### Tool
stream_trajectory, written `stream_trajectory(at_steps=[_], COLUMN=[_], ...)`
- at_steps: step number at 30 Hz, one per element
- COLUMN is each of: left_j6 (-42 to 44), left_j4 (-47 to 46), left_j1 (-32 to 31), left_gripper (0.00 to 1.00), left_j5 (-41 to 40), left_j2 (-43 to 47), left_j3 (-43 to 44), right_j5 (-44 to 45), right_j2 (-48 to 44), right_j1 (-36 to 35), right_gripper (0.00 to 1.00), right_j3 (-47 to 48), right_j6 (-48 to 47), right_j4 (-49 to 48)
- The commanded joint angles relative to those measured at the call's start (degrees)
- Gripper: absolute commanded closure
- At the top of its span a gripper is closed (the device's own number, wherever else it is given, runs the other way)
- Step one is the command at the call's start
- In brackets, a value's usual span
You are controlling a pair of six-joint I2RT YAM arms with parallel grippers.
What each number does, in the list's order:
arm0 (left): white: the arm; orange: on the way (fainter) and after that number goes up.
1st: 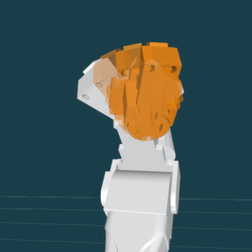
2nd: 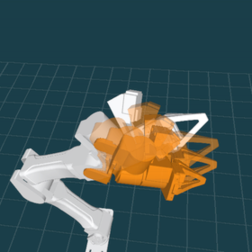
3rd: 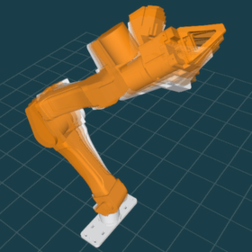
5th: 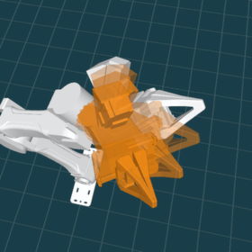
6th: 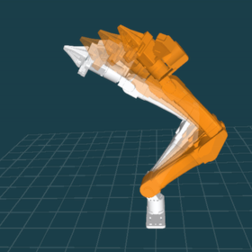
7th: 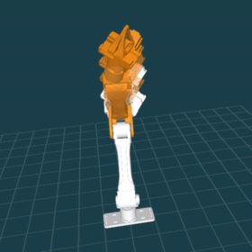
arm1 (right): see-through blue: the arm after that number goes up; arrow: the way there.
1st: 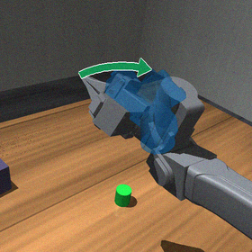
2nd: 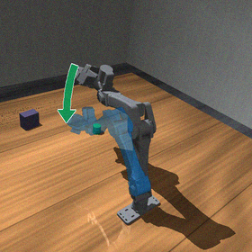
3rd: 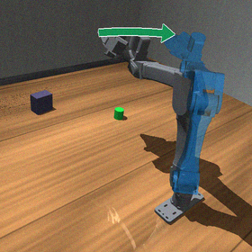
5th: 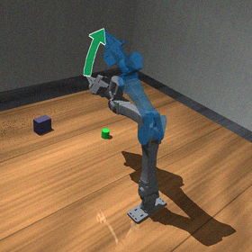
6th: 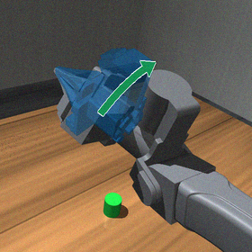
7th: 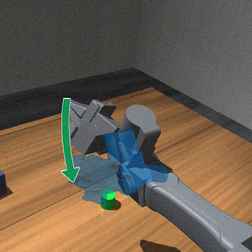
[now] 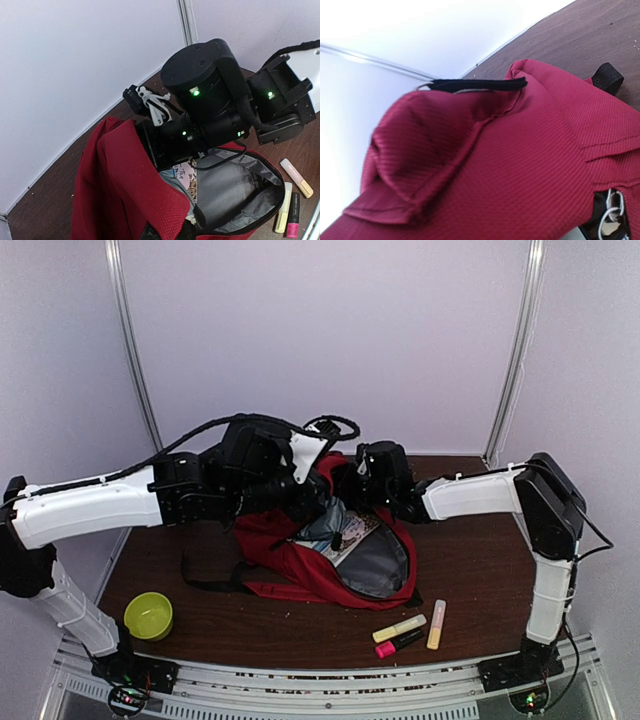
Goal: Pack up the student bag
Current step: Place the pencil case in the largest pocket of the bag.
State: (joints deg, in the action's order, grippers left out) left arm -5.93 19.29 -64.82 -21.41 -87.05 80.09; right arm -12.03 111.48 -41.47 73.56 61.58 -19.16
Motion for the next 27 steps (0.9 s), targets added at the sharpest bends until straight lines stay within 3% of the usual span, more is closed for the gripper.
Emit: stream_trajectory(at_steps=[1,9,13,18,21,27], left_j6=[-0.2,-1.6,-3.6,-6.4,-7.1,-7.2], left_j4=[-6.7,-8.7,-8.3,-6.7,-6.7,-5.5], left_j1=[-0.4,0.0,0.9,2.6,3.5,4.2], left_gripper=[1.0,1.0,1.0,1.0,1.0,1.0], left_j5=[5.9,8.6,6.9,4.1,3.0,1.0], left_j2=[-1.3,-0.2,1.1,4.1,5.5,6.0], left_j3=[3.8,3.5,2.1,-1.0,-2.9,-4.4], right_j5=[9.4,19.0,16.4,11.6,7.3,6.5], right_j2=[1.3,2.6,2.9,-3.0,-8.1,-23.1], right_j1=[-2.6,-5.3,-5.5,-5.7,-5.6,-5.6], right_gripper=[0.97,0.94,0.72,0.43,0.36,0.34], right_j3=[2.3,1.4,4.0,-0.6,-4.9,-12.8], right_j6=[5.1,5.2,4.7,-2.6,-8.7,-24.3], right_j4=[-10.9,-15.7,-13.0,-2.5,2.3,15.4])
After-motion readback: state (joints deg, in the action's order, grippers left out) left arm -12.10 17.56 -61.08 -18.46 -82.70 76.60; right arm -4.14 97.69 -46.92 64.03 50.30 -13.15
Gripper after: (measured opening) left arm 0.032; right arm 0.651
